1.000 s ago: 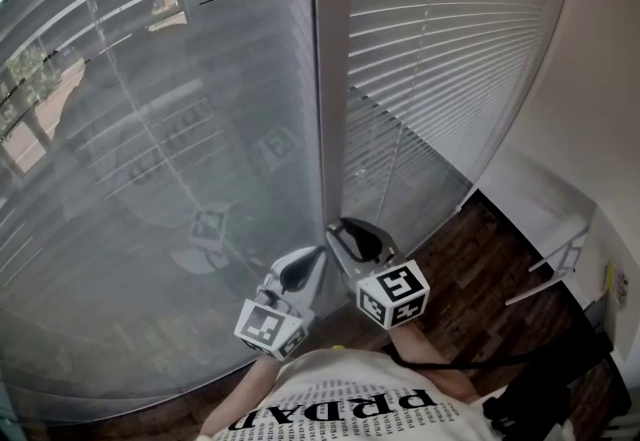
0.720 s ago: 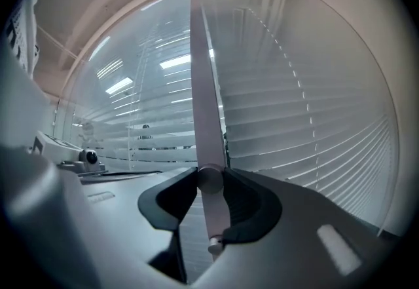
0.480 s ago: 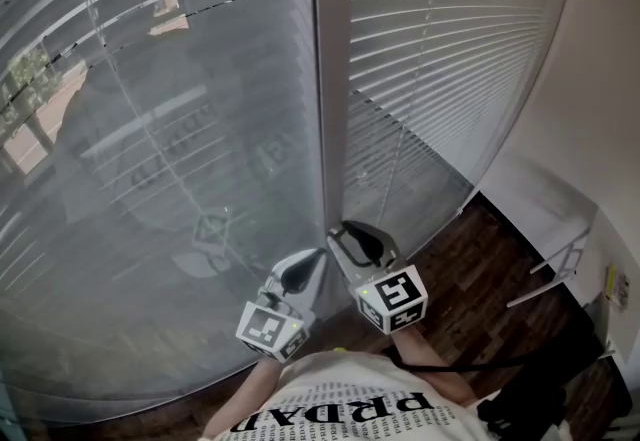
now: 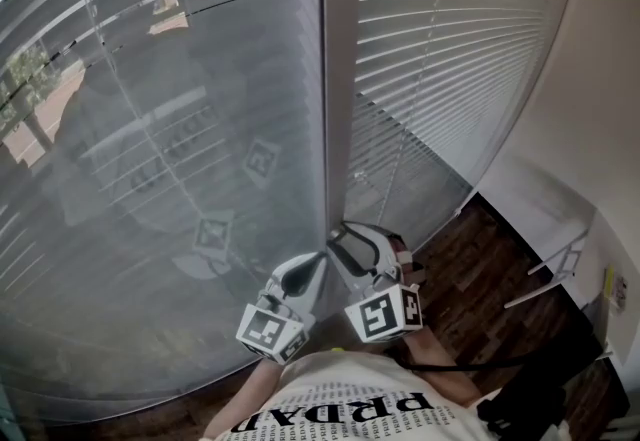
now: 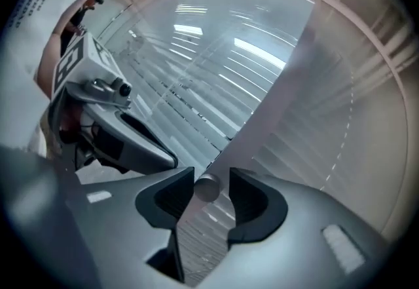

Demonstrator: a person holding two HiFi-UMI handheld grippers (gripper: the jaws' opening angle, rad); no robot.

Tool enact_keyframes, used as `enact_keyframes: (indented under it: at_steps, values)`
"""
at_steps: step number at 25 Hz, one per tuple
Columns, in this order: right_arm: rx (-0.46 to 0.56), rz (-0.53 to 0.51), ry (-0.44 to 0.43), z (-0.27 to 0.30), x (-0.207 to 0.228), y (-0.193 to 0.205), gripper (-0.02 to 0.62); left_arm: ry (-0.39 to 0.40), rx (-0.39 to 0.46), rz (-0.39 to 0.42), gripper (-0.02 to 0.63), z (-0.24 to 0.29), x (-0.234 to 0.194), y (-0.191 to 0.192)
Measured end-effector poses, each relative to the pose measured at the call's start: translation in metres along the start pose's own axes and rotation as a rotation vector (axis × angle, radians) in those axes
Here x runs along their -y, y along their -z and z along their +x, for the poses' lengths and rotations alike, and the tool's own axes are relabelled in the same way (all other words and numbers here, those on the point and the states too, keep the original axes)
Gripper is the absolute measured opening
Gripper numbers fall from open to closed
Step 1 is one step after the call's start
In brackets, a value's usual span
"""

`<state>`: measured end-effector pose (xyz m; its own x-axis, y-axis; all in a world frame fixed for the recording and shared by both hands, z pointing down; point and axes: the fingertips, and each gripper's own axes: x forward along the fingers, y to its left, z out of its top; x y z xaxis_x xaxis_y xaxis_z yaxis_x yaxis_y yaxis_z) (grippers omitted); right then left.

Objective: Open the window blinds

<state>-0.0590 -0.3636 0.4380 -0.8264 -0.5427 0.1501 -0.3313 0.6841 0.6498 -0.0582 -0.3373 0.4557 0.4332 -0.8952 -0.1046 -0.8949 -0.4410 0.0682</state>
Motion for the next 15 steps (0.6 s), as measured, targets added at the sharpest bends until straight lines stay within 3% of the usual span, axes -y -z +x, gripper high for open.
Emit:
enact_keyframes:
  at_steps: [11,15]
  values:
    - [-0.114,-0.334,0.035,0.009,-0.006,0.017,0.152,-0.001,-0.011,-0.007,-0.006,-0.001,0.000,0.002]
    - [-0.114,-0.369,0.052,0.009,-0.007,0.017,0.135,0.007,-0.014,-0.008,-0.005,0.000,0.001,0.005]
